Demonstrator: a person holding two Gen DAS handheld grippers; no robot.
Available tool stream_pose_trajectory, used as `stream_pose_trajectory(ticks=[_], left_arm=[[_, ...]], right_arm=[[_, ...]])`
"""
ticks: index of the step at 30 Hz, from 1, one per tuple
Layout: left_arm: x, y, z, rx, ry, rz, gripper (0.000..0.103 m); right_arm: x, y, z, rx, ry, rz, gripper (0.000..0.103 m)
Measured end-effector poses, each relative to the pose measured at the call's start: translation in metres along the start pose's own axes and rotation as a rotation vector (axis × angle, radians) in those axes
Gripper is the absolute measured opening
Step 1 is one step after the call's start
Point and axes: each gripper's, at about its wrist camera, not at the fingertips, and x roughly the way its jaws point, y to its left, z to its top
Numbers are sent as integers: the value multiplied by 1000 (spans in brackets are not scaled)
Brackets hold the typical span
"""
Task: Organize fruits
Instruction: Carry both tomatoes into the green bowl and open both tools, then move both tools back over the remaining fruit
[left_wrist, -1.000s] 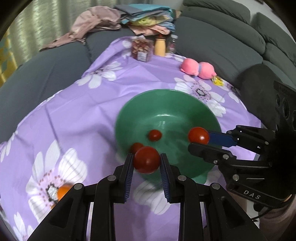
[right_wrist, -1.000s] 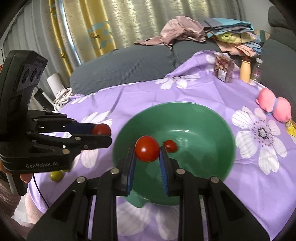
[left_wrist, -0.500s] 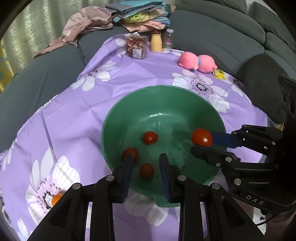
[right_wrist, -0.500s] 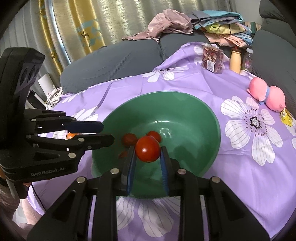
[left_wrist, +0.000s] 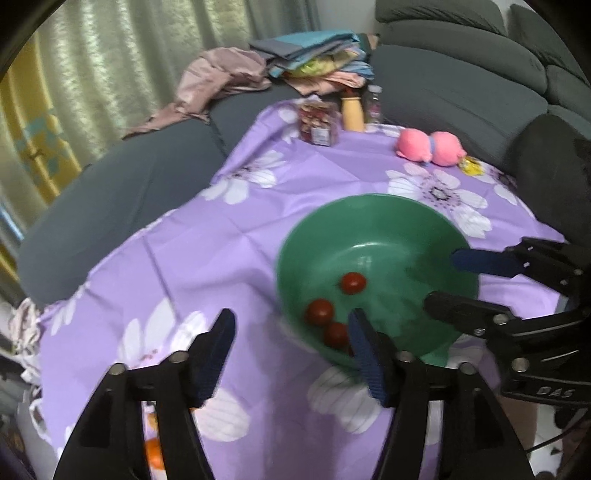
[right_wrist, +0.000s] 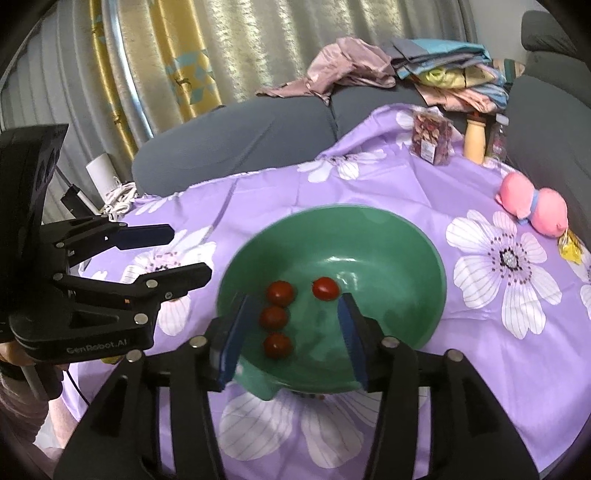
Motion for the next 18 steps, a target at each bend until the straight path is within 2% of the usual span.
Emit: stream_pose_trajectory(ticks=[1,6,8,13,18], left_arm=[[-3,2,-2,-5,-7,16,78],[-25,19,-13,-41,-50,83,82],[-35,27,-18,-61,-71,111,86],[-55,44,-30,-105,-109,153,91],[-68,56,-40,-133,-134,177,92]], right_arm=[[-2,2,1,-4,-8,5,58],[-16,17,7,-23,-46,44,63],[-20,25,8,-35,-56,67,64],[-26,46,12,-75,-71,95,74],[-32,70,16,-122,-81,118,75]])
